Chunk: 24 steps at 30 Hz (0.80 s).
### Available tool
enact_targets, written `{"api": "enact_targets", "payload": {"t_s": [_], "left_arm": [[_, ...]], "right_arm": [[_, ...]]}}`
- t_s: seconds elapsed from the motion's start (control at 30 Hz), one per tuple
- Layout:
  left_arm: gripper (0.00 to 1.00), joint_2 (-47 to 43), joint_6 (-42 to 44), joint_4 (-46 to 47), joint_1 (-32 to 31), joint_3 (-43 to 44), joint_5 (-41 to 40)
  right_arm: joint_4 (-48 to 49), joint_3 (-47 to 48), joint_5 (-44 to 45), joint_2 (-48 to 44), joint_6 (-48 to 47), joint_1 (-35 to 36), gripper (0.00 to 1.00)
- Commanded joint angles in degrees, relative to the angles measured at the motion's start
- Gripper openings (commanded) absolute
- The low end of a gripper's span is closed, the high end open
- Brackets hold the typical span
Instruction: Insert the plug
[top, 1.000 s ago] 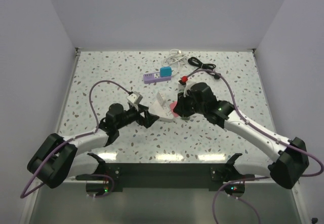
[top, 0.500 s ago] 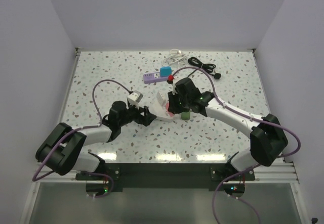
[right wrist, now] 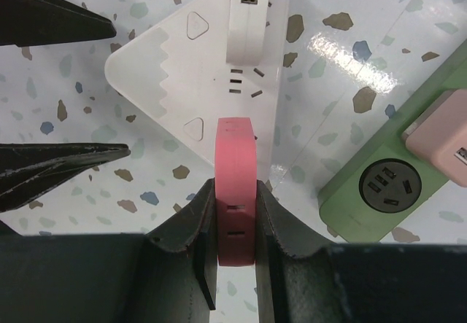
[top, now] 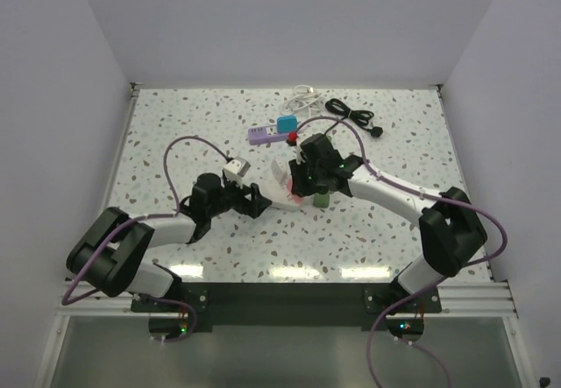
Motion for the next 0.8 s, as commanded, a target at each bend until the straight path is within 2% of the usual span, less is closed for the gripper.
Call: {"api": "enact_targets", "payload": {"t_s": [0.0,0.77], "left_arm": [[0.88,1.0,1.9,2.2,0.5,2.1,1.2],[0.87,4.5,2.7,1.7,0.5,4.0,2.9]], "right_arm": [[1.3,2.8,-0.9,1.0,-1.3,-0.5,0.00],[-1.0,4.5,-1.1,4.4,-1.9,-0.7,0.00]]}}
